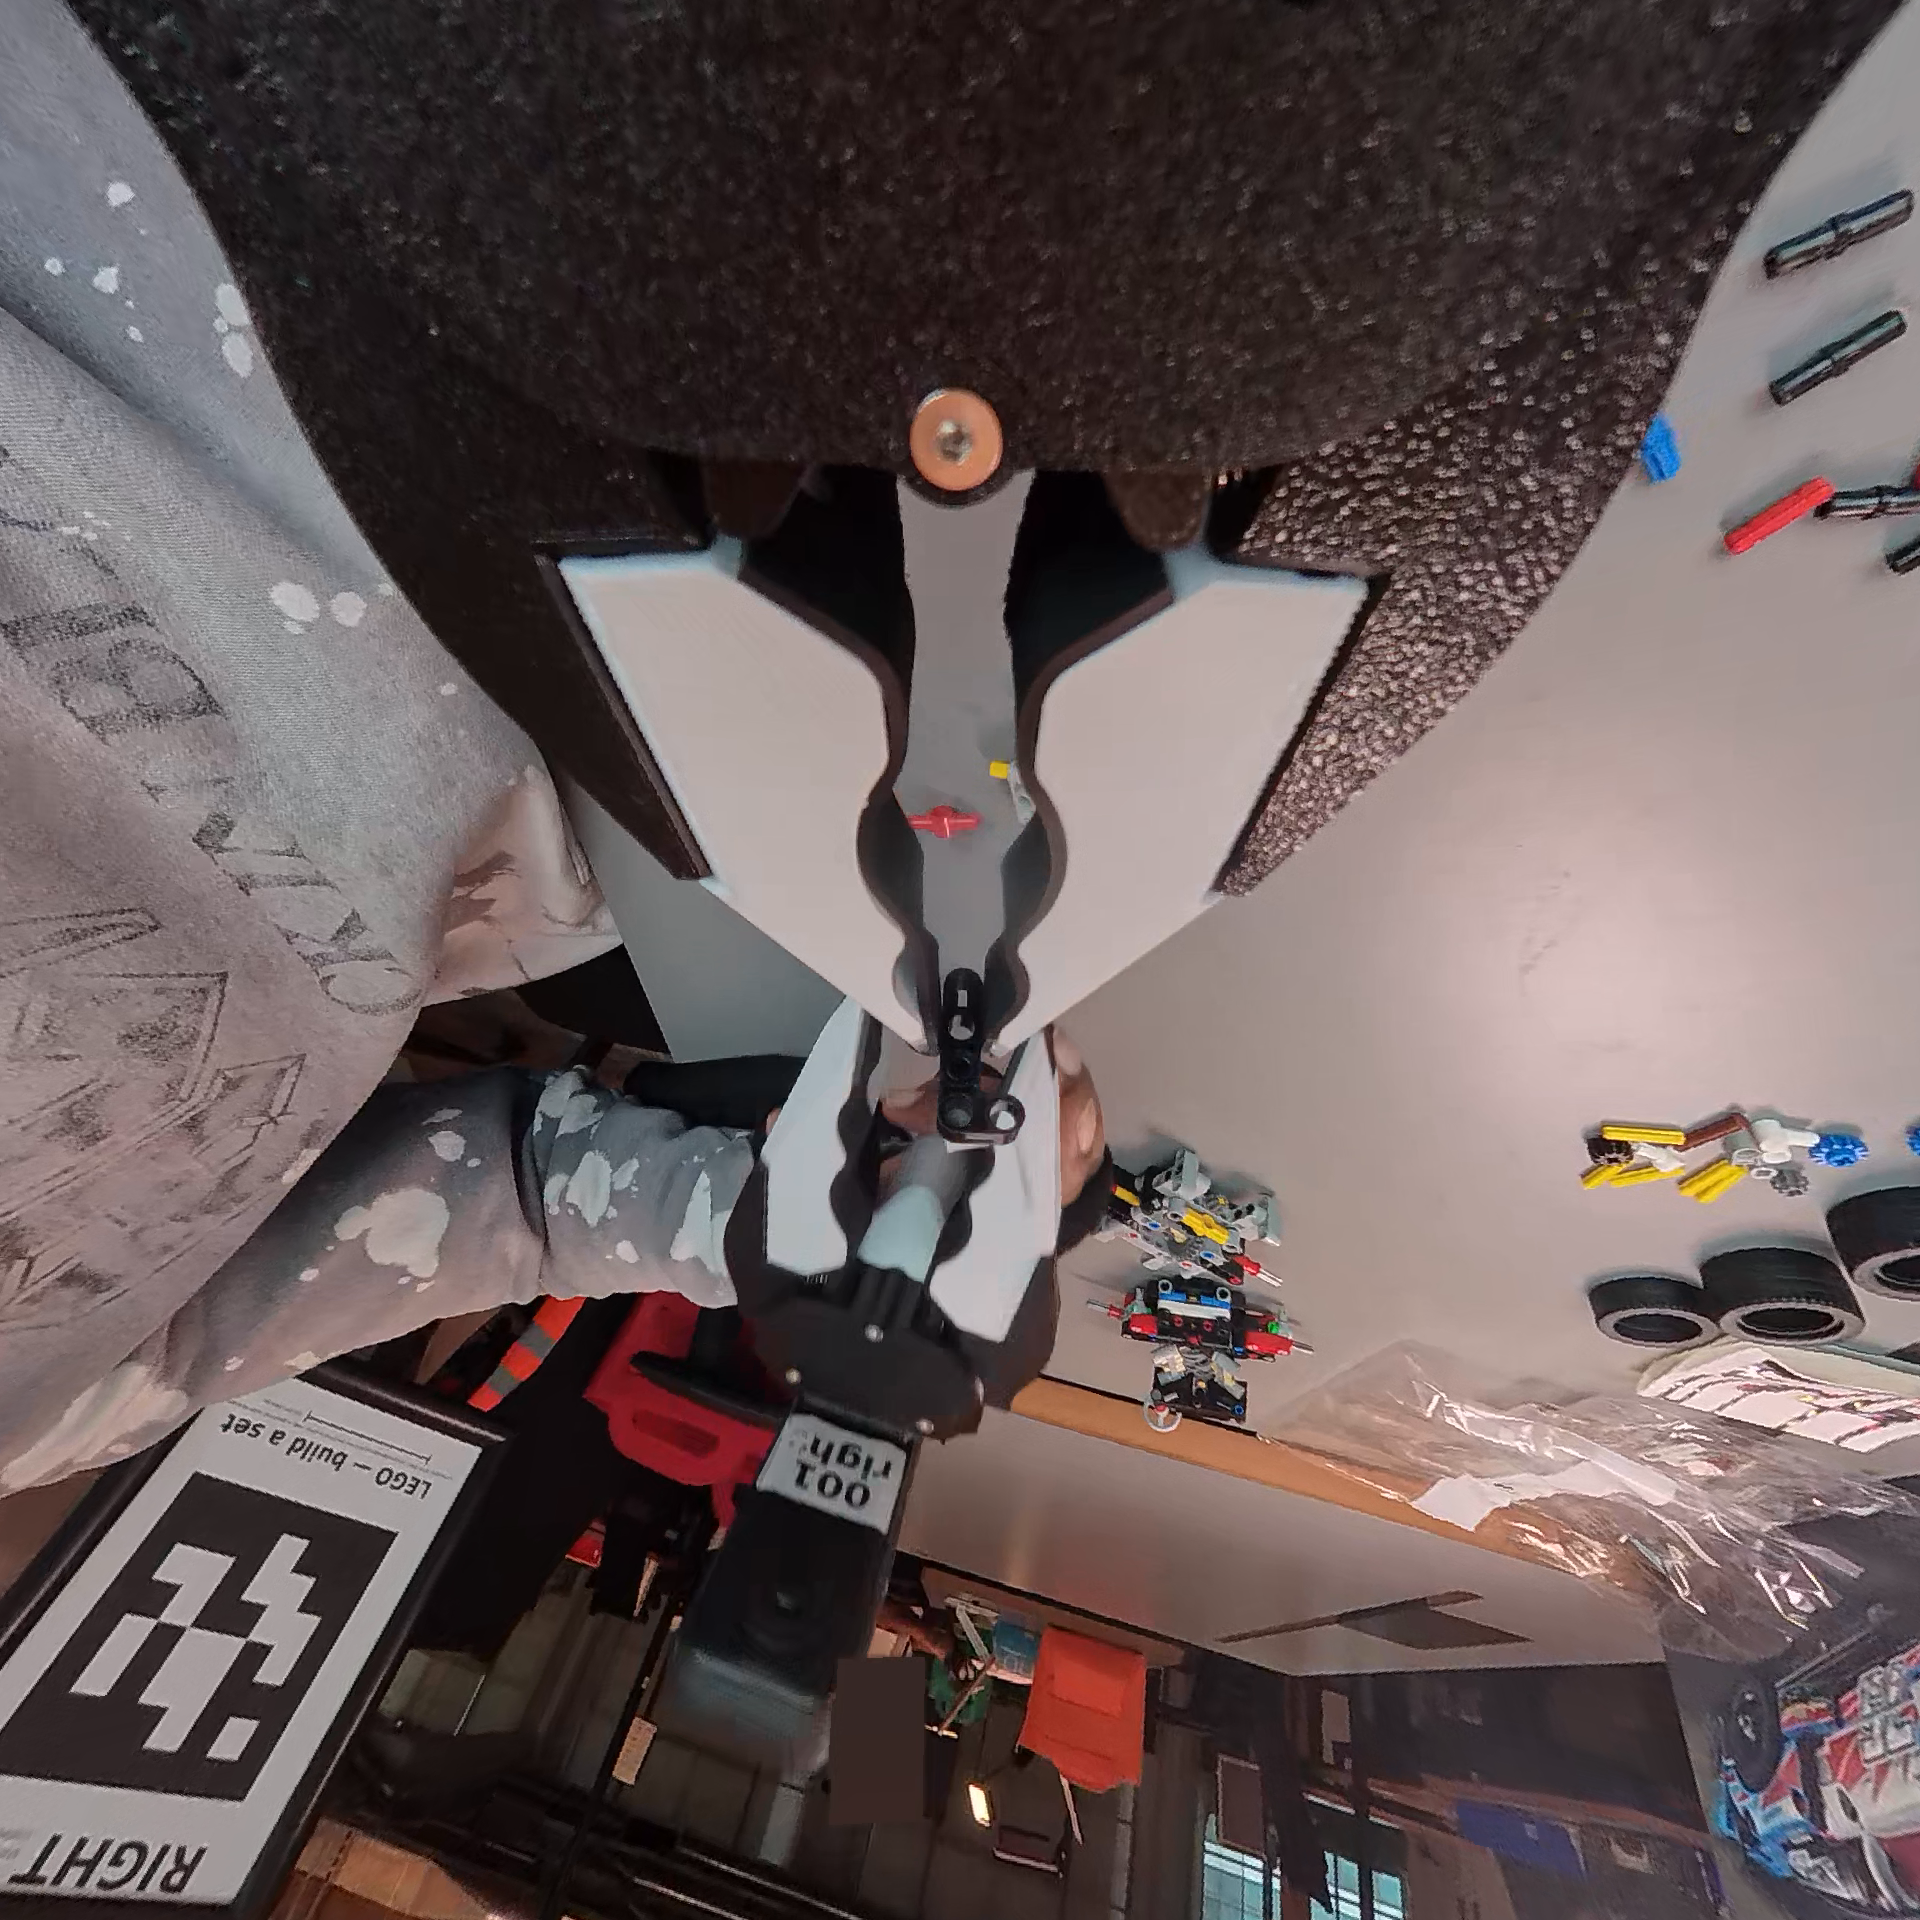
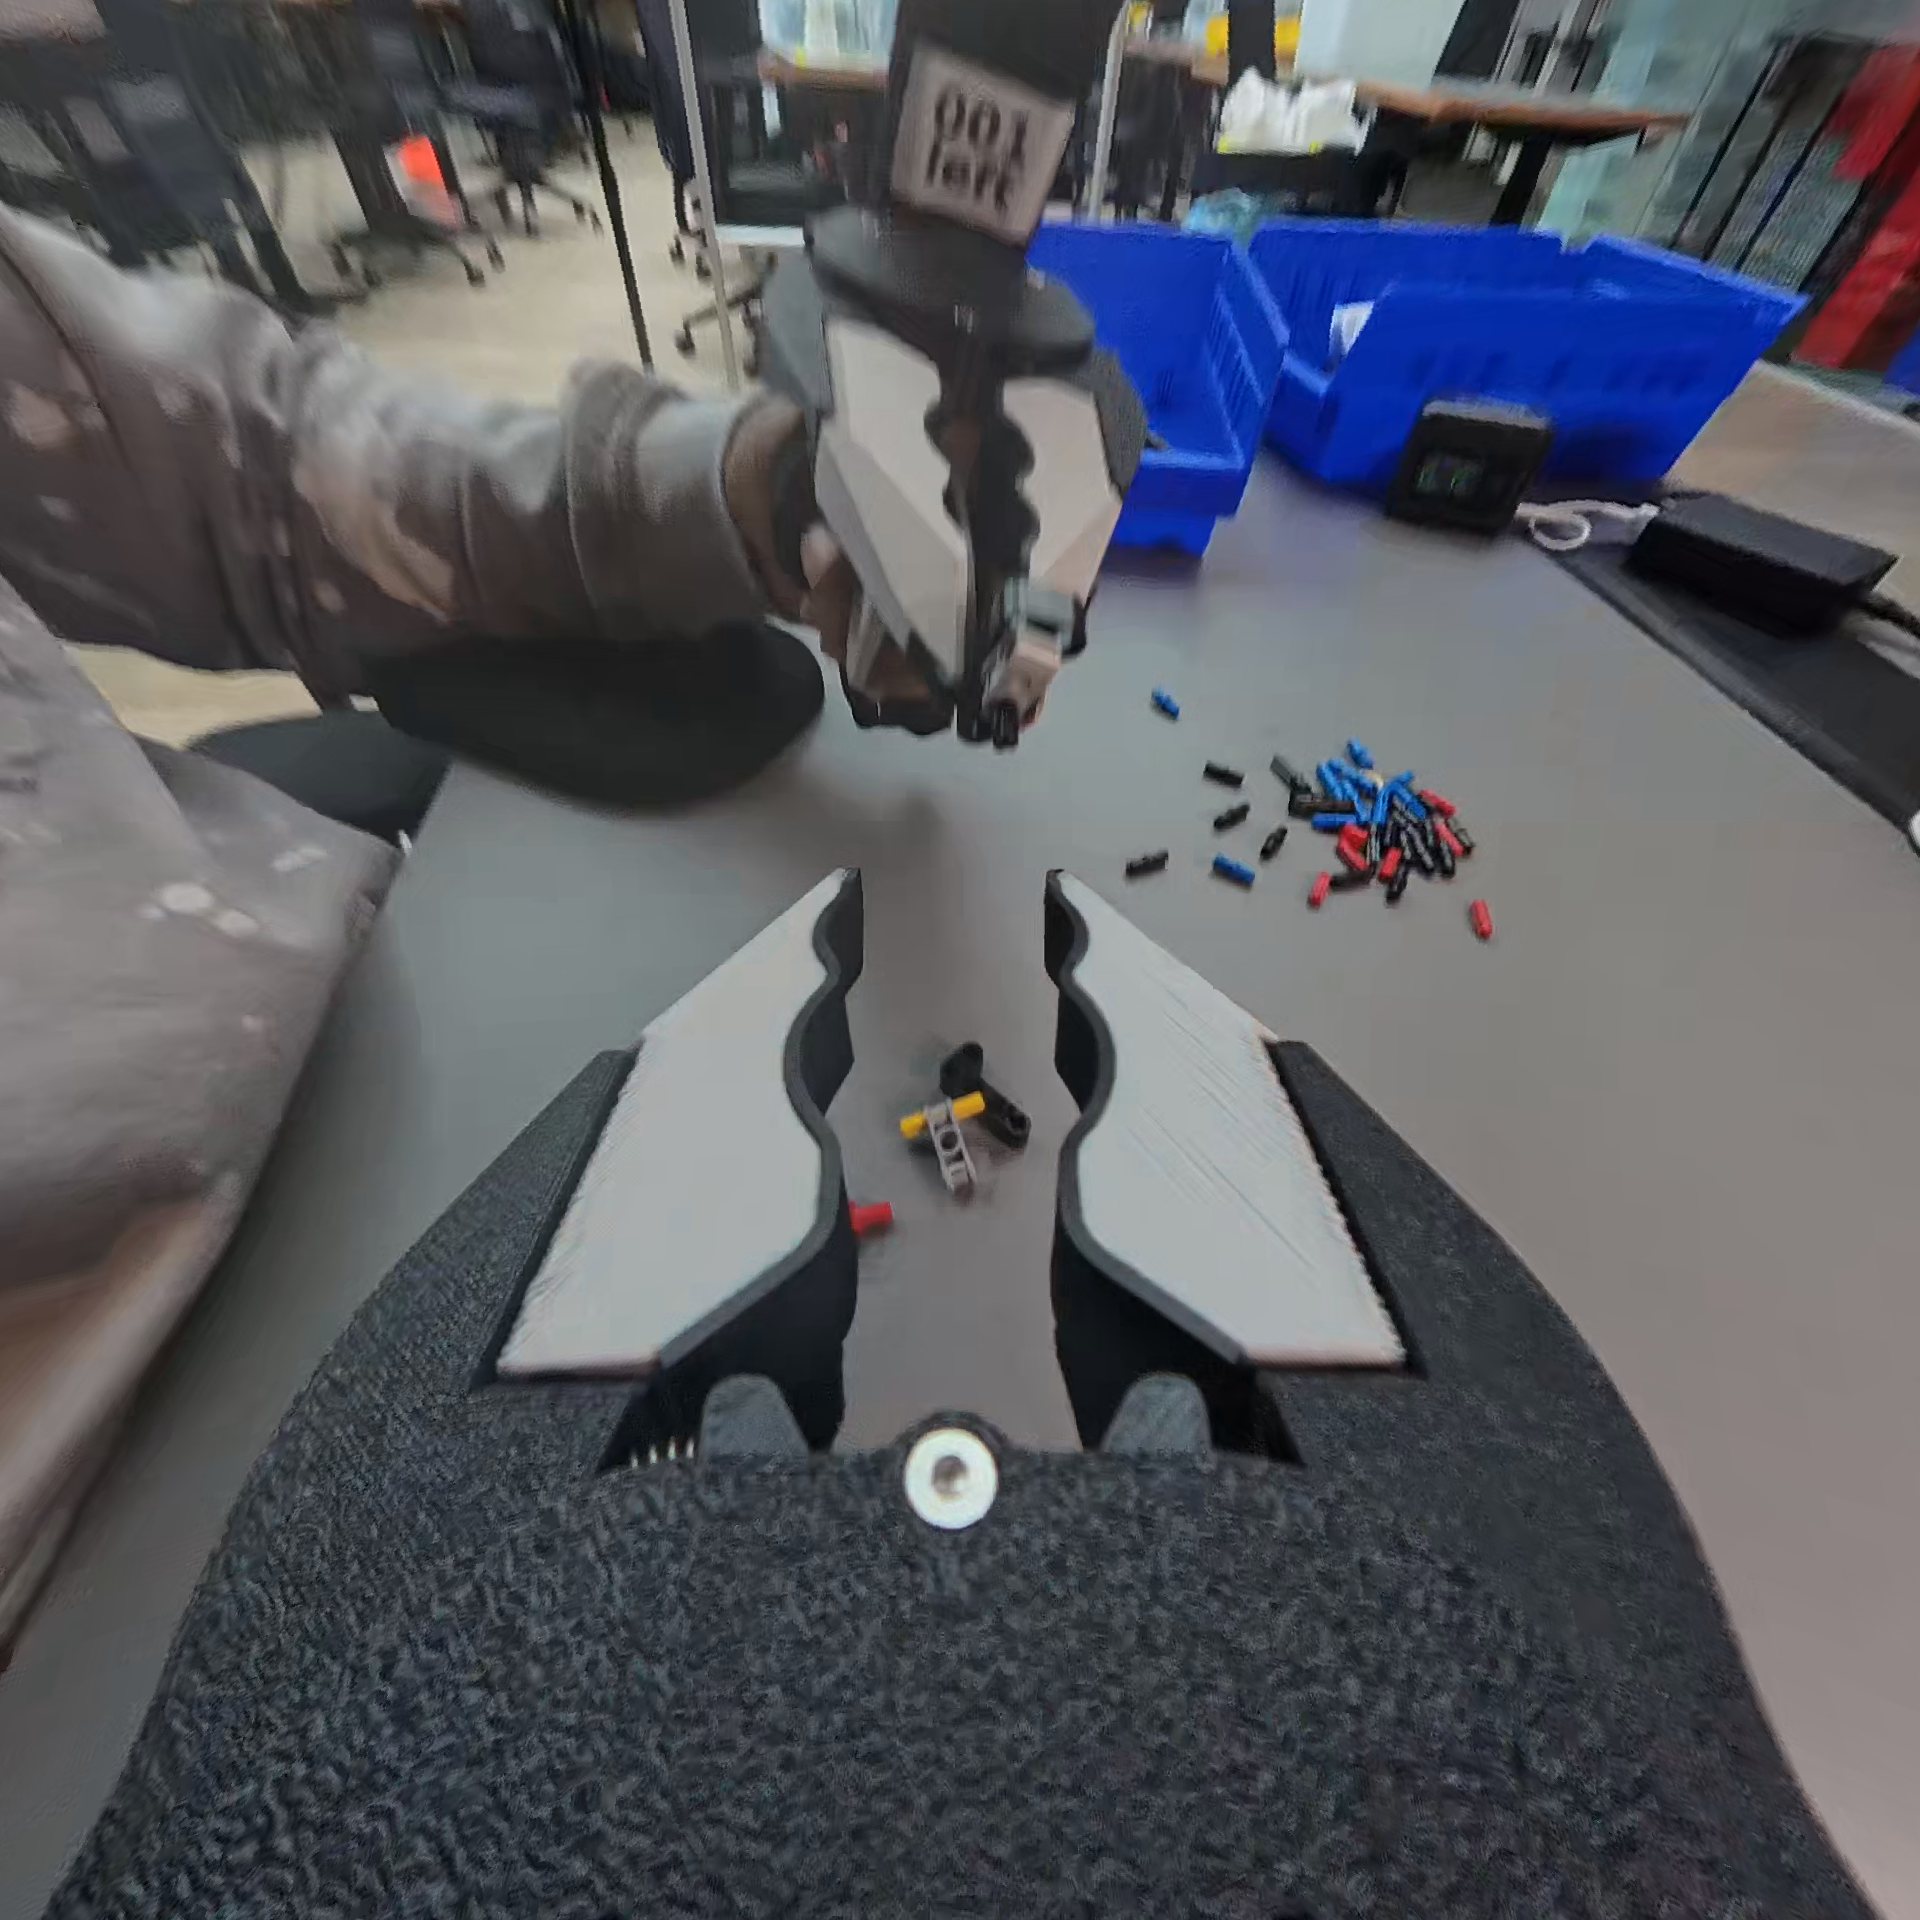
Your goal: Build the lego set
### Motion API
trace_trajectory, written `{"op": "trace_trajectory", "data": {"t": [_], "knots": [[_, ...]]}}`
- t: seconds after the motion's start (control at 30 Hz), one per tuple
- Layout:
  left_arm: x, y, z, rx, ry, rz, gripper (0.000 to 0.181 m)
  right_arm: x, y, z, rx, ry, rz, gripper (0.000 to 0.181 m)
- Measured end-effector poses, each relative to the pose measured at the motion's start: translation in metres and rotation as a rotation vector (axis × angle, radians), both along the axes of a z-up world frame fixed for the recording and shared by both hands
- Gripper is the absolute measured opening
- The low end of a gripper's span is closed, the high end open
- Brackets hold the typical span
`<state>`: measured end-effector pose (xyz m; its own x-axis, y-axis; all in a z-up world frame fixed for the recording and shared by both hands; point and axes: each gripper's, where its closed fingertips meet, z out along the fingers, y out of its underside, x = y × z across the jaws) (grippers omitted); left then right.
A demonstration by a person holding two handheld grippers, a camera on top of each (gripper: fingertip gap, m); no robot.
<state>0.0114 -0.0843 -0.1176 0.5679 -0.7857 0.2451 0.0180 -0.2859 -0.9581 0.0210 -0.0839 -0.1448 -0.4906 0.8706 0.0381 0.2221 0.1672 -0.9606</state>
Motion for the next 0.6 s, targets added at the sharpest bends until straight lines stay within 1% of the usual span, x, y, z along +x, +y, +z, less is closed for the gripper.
{"op": "trace_trajectory", "data": {"t": [0.03, 0.1, 0.2, 0.23, 0.27, 0.37, 0.5, 0.6], "knots": [[0.003, 0.000, -0.003, -0.005, 0.010, -0.008, 0.006, 0.001, 0.000, 0.015, -0.061, 0.045, 0.001, 0.034], [0.009, -0.001, -0.008, -0.012, 0.030, -0.027, 0.006, 0.002, 0.000, 0.027, -0.105, 0.072, -0.002, 0.032], [0.017, -0.001, -0.015, -0.024, 0.071, -0.046, 0.006, 0.002, -0.003, 0.025, -0.091, 0.081, -0.005, 0.019], [0.019, -0.002, -0.016, -0.024, 0.082, -0.048, 0.006, 0.001, -0.001, 0.024, -0.081, 0.085, -0.013, 0.009], [0.019, -0.001, -0.016, -0.018, 0.089, -0.036, 0.006, 0.002, 0.000, 0.024, -0.076, 0.083, -0.009, 0.008], [0.018, 0.001, -0.008, 0.003, 0.059, -0.015, 0.006, 0.004, 0.003, 0.030, -0.090, 0.085, -0.004, 0.007], [0.018, 0.002, 0.010, 0.088, 0.075, 0.027, 0.006, 0.009, 0.004, 0.041, -0.135, 0.115, 0.024, 0.006], [0.018, 0.005, 0.019, 0.125, 0.045, 0.060, 0.005, 0.009, 0.007, 0.045, -0.143, 0.121, 0.028, 0.006]]}}
